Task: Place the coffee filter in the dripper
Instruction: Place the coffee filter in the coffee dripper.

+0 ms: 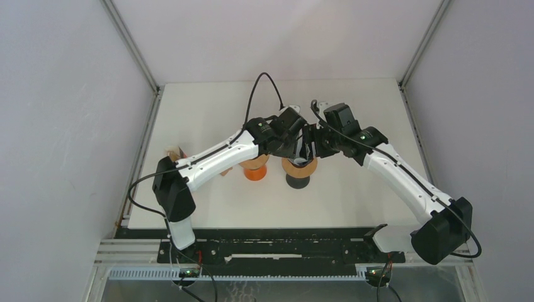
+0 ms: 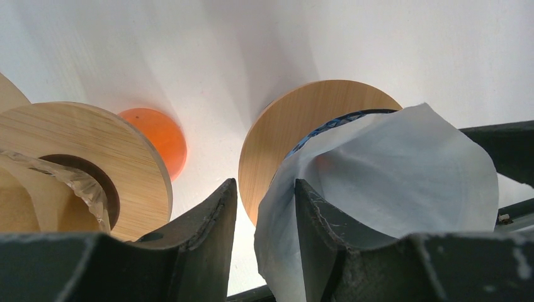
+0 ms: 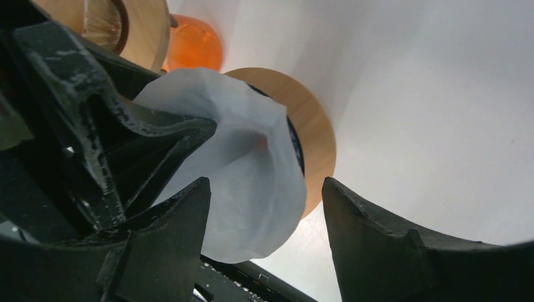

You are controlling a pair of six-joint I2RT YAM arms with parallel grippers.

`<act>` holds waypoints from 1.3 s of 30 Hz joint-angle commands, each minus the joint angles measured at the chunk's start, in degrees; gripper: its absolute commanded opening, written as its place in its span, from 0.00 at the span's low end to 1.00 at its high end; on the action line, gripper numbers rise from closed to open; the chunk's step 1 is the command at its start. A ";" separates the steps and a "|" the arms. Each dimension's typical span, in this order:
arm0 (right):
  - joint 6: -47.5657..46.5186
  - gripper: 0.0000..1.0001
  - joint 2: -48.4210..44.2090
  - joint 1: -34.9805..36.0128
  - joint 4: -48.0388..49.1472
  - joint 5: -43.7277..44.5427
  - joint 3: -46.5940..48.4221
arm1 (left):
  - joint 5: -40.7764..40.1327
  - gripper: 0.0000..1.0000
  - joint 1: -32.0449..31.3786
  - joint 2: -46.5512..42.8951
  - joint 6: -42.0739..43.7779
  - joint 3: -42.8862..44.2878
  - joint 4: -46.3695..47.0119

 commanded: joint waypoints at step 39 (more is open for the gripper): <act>0.91 0.93 -6.49 -1.30 4.90 -0.92 -3.89 | -0.03 0.45 0.36 -2.33 -0.09 0.49 1.61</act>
